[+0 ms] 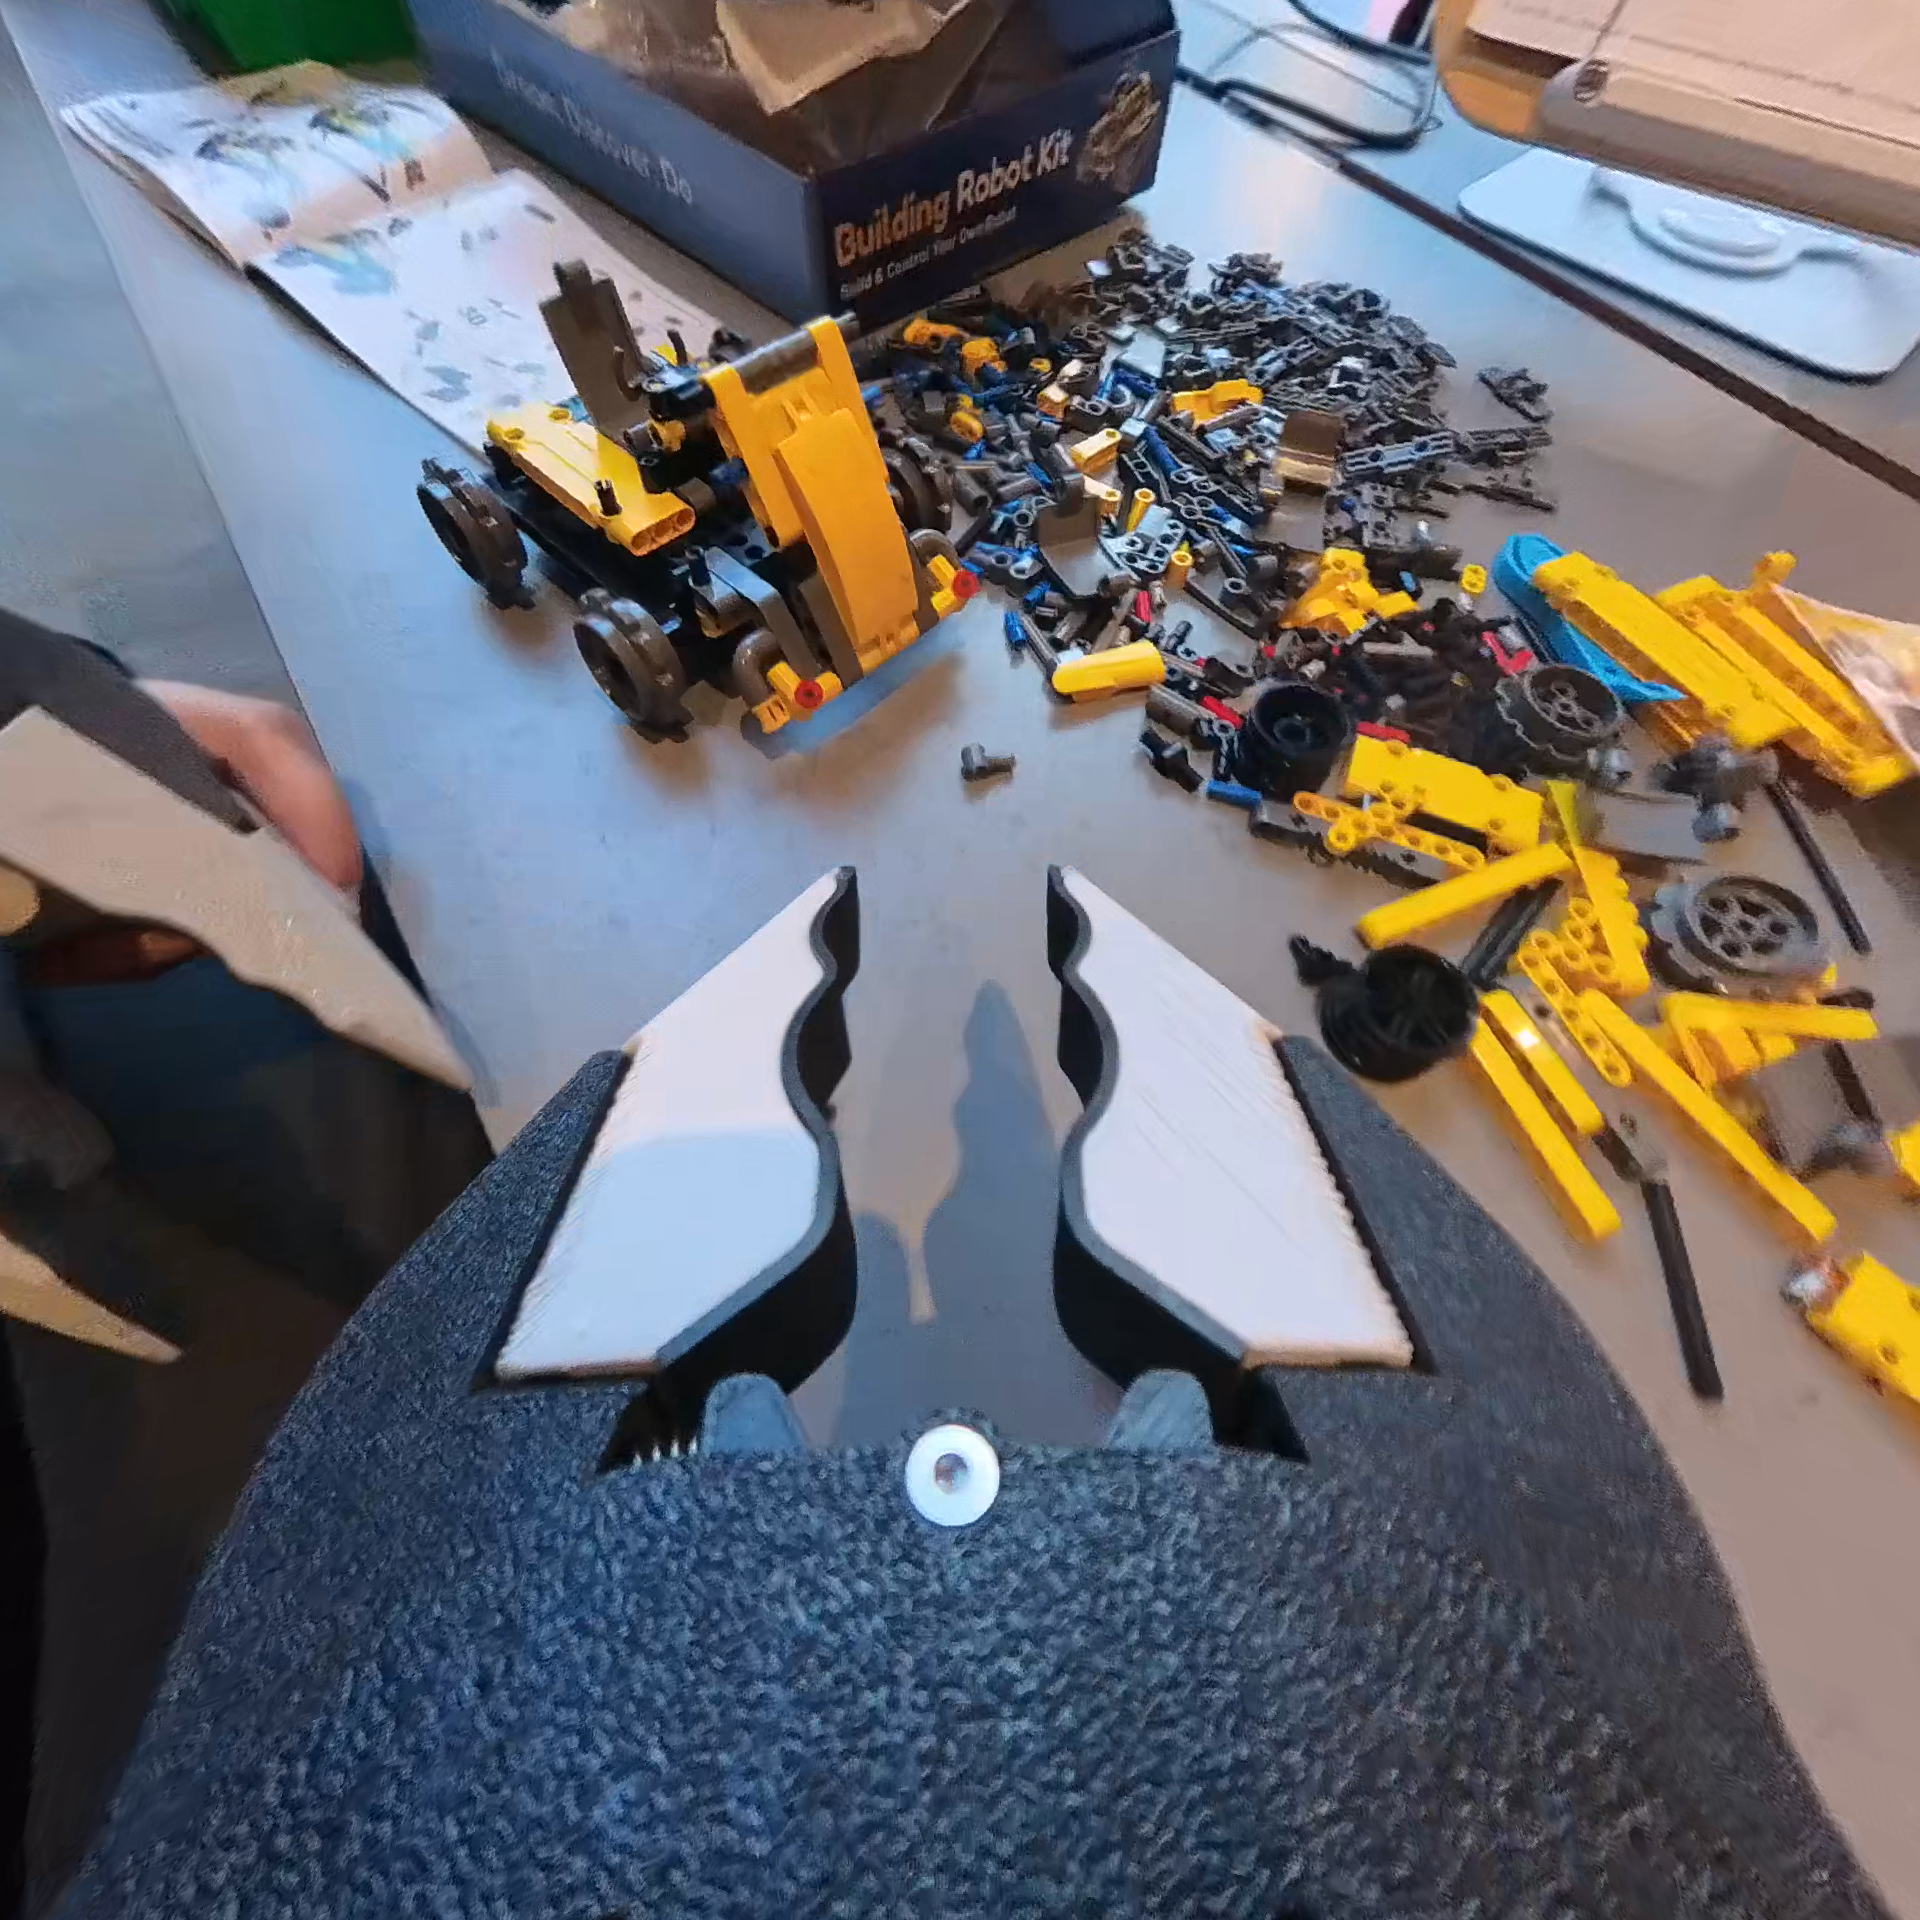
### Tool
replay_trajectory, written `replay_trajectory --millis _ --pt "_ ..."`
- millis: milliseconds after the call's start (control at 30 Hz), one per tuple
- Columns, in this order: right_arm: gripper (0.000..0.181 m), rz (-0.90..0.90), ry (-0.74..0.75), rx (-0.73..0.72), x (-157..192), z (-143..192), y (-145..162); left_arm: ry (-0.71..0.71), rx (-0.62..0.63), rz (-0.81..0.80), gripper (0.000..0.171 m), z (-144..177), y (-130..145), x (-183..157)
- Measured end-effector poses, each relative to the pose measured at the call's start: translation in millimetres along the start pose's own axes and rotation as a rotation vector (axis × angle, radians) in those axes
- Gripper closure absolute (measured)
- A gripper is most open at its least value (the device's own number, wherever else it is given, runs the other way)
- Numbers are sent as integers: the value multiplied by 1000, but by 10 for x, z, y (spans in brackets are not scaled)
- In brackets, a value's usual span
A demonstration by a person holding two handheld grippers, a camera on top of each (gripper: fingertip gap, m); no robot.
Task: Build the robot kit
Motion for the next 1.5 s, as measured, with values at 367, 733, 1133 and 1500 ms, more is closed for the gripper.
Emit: replay_trajectory --millis 367,733,1133,1500 --pt "144 45 -54 130 48 -417 -105 -6 18 -19 119 36 42 -29" --pt "129 35 -78 207 -19 -582 -88 38 37 -11 120 49 71 -47" --pt "127 13 -75 200 -22 -527 -61 54 70 -20 120 -3 141 -85" --pt "129 60 -89 287 -68 -694 -30 51 108 -9 122 -25 206 -64"
Point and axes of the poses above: each gripper's, where its closed fingertips meet, z back along the fingers, y out of its underside, x = y × z across the jaws, the point moved 3 cm from there along z, back along the fingers, and after that the axes turned 3 degrees about y, right-handed, at the moved point
